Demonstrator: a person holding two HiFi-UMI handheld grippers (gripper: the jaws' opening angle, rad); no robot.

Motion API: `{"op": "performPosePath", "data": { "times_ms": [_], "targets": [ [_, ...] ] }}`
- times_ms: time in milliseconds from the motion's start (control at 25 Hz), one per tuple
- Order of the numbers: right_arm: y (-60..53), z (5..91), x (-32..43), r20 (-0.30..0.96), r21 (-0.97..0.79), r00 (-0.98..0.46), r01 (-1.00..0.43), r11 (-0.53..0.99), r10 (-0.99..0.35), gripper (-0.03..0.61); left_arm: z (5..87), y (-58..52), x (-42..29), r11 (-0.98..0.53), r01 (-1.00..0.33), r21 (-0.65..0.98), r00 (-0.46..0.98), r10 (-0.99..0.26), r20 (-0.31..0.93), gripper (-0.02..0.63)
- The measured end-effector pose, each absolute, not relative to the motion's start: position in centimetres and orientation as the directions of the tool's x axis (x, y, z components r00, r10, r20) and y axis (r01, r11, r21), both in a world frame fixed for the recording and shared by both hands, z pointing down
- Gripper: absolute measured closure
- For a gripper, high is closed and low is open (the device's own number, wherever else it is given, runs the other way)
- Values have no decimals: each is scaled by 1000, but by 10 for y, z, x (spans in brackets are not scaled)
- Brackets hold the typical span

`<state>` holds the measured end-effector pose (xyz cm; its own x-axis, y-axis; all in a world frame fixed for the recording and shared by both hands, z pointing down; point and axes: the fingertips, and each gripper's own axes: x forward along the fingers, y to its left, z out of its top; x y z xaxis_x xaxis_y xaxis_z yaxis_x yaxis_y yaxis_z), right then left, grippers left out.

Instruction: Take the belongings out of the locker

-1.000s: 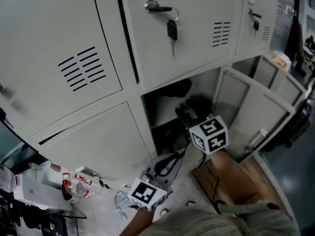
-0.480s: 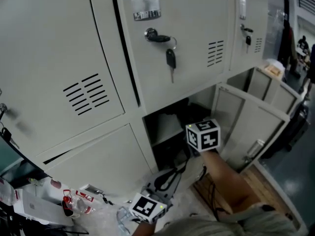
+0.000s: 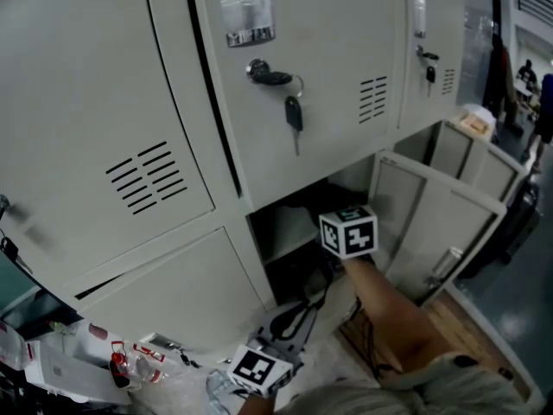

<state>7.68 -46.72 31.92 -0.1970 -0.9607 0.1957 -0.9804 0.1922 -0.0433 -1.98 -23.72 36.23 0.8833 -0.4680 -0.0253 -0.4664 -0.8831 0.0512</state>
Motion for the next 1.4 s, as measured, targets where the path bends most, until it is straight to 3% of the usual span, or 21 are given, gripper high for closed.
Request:
{"op": "performPosePath", "data": {
  "times_ms": [200, 400, 520, 1400],
  "targets": [
    [-471, 320, 78, 213, -2, -191, -981, 195, -958, 422, 363, -238, -22, -880, -472, 50, 881, -473, -22, 583],
    [-471, 318, 77, 219, 62, -188, -977, 206, -958, 544, 367, -236, -21, -880, -472, 47, 881, -473, -13, 583],
    [-470, 320, 75, 217, 90, -188, -973, 212, -958, 566, 368, -235, -22, -878, -477, 49, 878, -478, -13, 583],
    [-406, 316, 46, 171, 126, -331, -927, 354, -928, 574, 367, -237, -22, -865, -495, 80, 867, -498, -18, 583]
  ]
}}
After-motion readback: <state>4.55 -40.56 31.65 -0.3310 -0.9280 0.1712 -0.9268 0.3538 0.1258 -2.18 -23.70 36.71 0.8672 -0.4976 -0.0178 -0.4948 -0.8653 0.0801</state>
